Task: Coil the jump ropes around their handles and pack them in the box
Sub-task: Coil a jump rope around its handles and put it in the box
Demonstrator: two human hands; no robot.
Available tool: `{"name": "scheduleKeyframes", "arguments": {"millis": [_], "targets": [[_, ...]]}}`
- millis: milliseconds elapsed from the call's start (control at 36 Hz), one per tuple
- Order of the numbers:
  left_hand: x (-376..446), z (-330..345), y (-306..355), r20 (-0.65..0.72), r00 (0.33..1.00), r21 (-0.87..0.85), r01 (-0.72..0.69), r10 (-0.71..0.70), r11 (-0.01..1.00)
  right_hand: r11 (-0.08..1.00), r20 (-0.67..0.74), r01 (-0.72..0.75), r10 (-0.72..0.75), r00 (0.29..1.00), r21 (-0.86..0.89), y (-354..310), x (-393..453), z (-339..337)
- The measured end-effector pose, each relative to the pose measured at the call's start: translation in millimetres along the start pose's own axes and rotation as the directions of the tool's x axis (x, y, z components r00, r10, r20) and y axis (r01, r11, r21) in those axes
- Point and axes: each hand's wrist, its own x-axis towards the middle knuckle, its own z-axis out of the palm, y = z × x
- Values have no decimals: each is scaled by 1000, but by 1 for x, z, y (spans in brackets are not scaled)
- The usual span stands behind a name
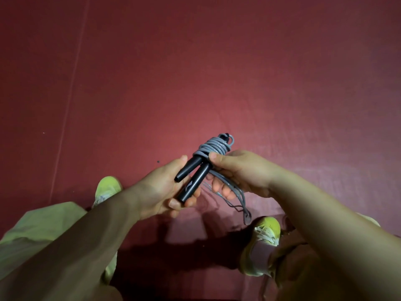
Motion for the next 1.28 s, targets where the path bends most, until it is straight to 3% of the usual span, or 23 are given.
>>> {"name": "scheduleKeyframes", "arguments": {"millis": [111, 306, 500, 639, 889, 1083, 1167, 1222, 1278], "targets": [[3, 1, -3, -81, 997, 115, -3, 12, 993, 991, -66, -64, 57, 996, -116, 1, 0, 1], [10, 1, -13, -265, 945, 355, -88, 190, 931, 959, -148, -138, 103, 984, -246, 3, 2, 5], [12, -7, -17, -330, 898, 635, -17, 291, 772, 976, -99, -162, 149, 984, -143, 3, 2, 7], [9, -5, -14, -380, 868, 682, 29, 320, 731, 986, -88, -148, 142, 986, -70, 2, 1, 9], [8, -4, -11, -390, 841, 437, -189, 375, 879, 989, -255, 134, -147, 956, -68, -8, -3, 13], [3, 4, -6, -440, 777, 579, -138, 450, 804, 968, -236, 248, -250, 939, -38, -5, -3, 18], [3, 4, -7, -395, 788, 580, -184, 472, 793, 956, -279, 287, -290, 916, -54, -5, -3, 18], [1, 6, -6, -302, 854, 349, -314, 424, 883, 944, -291, 329, -319, 902, -17, -6, -3, 17], [-3, 5, -5, -94, 959, -85, -276, 268, 958, 931, -268, 365, -348, 898, 14, -6, -3, 15]]}}
